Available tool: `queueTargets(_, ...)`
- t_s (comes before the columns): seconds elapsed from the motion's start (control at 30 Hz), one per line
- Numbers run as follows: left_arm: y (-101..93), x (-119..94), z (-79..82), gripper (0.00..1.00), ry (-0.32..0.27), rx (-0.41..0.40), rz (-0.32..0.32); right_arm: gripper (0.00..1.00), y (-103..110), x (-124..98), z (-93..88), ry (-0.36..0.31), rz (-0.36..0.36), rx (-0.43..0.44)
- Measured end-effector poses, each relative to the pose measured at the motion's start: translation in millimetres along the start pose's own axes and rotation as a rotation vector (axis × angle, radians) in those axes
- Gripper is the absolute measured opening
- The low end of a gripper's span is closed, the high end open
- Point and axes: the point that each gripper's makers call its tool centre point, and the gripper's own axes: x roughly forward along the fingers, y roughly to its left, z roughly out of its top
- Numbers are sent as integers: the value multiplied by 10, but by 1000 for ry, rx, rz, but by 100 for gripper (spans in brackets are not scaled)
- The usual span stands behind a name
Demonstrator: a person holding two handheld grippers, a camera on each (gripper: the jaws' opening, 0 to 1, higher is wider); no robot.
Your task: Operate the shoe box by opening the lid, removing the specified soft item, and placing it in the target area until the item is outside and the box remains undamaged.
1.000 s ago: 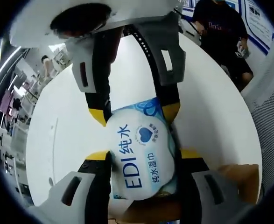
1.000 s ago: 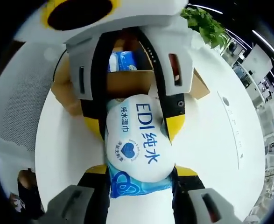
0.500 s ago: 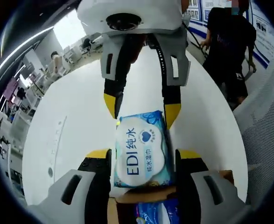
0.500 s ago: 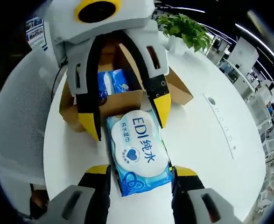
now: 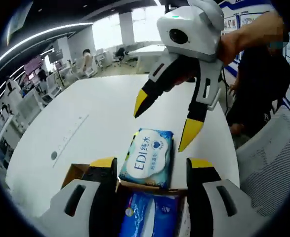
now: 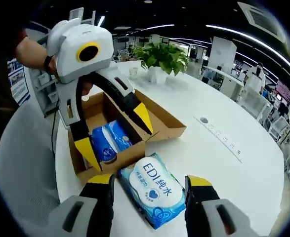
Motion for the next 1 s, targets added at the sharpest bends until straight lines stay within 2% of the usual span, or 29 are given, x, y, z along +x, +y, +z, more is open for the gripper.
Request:
queueTargets(0.13,50,-180,-15,56,-26,-29,28,56,61,-34,-19,-18,-16,44)
queueTargets(0.23,121,-335,-65,57,-29,-19,74,57,106,-72,26,-57,-28,99)
queueTargets(0.33,187,-495,-117,58,-56,-61,99,58,185,-138,74,-95,-40,120)
queueTargets(0.57,258,-862,-296,60,-82,-131,160,61,314,-192,-25,-110,-59,165)
queueTargets(0.77,224,-1149,-503,62,-89,-189,204,64,412,-236,-78,-132,-87,212)
queueTargets(0.87,208,-1282,-639,62,-79,-222,228,65,440,-240,-95,-125,-108,205)
queueTargets(1.0,283,-1473,-811,63,-81,-273,279,67,518,-264,-36,-157,-117,223)
